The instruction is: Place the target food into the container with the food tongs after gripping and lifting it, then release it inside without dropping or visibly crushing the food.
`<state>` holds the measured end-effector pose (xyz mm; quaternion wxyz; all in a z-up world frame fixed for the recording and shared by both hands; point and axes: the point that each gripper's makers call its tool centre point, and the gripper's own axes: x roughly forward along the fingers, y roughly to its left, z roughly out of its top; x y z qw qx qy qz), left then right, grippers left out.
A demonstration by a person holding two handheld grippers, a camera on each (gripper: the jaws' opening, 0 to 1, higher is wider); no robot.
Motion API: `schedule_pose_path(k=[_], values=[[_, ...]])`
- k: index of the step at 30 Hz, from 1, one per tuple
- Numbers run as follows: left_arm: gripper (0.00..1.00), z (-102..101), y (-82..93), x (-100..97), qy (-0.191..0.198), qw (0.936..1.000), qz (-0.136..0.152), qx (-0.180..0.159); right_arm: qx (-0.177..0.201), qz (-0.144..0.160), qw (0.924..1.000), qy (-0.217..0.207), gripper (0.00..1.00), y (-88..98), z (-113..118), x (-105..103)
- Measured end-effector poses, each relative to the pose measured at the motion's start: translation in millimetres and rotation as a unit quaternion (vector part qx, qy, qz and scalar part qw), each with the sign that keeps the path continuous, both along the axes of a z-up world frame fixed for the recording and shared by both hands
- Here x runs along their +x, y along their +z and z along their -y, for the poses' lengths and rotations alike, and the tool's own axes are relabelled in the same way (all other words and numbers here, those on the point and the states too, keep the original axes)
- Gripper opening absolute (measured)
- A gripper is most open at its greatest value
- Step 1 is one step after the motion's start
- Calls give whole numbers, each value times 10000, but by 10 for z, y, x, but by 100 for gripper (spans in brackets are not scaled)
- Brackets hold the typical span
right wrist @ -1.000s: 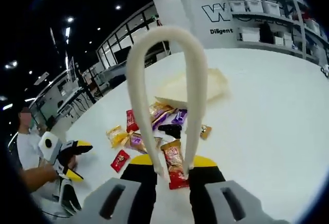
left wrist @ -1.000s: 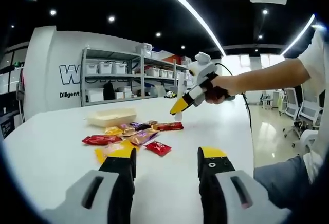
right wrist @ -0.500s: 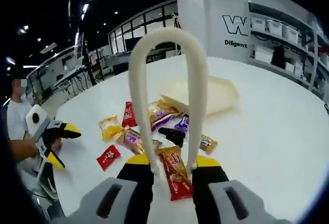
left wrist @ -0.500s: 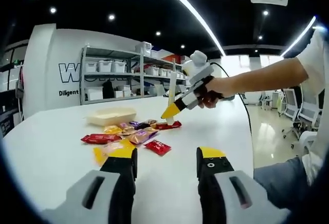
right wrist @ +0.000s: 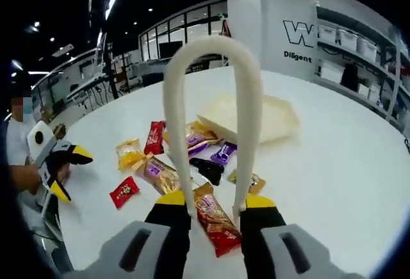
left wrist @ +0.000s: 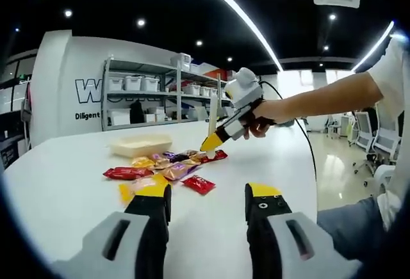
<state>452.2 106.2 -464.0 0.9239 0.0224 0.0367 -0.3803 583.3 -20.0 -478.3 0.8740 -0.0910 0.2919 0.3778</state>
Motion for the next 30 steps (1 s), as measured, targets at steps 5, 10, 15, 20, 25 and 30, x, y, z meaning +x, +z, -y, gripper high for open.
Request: schedule_pose_path(k=[5, 10, 15, 20, 25, 30], values=[[44, 6, -6, -5, 10, 10000, 3, 20, -190, -18, 9997, 124, 25, -64, 3, -76], [44, 9, -13, 0, 13, 10000, 1, 46, -220, 33, 9995, 202, 18, -78, -19, -95], [44, 11, -17, 2, 8, 10000, -13, 52, -271, 6, 9996, -26, 13, -81, -16, -97], [44, 21, -21, -5, -3, 10000, -11, 74, 248, -51, 9996, -98, 14, 74, -94, -122], [44, 35, -9, -19, -71, 10000, -13, 16, 826, 107, 9960, -317, 15, 517, -117, 43], [45, 37, 10, -27, -87, 10000, 4, -41, 732, 488, 9949, -490, 15, 782, -106, 319]])
